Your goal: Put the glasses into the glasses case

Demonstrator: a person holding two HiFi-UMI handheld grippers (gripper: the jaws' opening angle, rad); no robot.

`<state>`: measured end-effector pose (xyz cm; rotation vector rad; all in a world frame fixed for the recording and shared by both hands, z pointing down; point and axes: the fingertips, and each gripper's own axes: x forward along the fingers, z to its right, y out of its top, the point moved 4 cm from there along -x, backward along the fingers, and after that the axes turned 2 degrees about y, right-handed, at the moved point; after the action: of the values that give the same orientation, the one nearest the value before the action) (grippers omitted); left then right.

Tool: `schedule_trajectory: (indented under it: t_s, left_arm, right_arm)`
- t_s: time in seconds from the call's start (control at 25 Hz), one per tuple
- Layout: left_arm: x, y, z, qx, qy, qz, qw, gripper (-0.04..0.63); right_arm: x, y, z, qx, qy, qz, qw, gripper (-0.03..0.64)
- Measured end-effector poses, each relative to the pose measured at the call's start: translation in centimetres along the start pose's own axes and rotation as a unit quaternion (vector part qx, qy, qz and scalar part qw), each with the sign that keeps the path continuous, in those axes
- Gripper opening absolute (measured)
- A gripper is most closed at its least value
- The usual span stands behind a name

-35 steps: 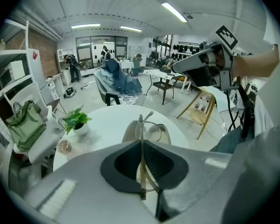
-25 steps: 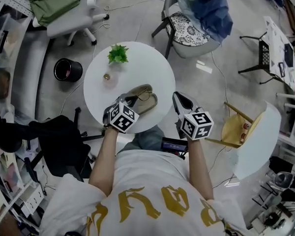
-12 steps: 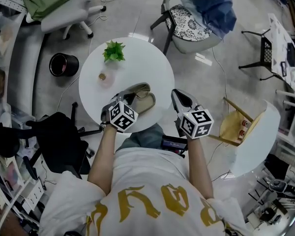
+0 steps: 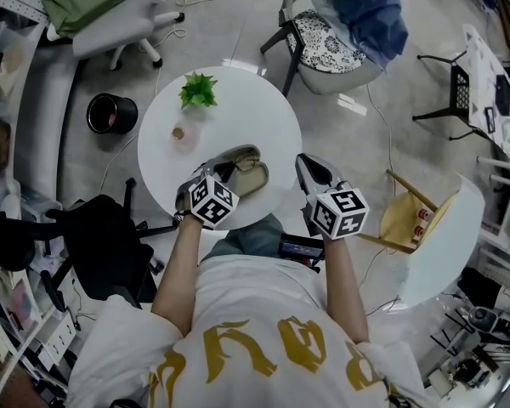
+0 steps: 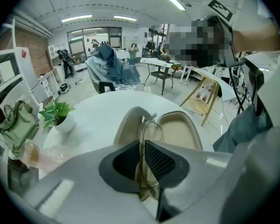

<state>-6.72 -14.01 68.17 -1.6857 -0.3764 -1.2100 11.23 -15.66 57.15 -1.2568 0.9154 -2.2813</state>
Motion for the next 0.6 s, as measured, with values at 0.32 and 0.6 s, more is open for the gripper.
schedule_trajectory:
  t_s: [0.32,0.6]
  left_arm:
    - [-0.6,0.6,0.3,0.0,0.006,0.01,0.9999,0.054]
    - [-3.0,1.8,-0.5,-0.018,0.03,0.043,0.9985,0.054]
  right_arm:
    - [-0.9,0.2,-0.5,-0.005,-0.003,0.013,1.0,0.028]
    - [-2.0,0.6,-1.6,-0.017,-0.001,0.029,0.999,0.028]
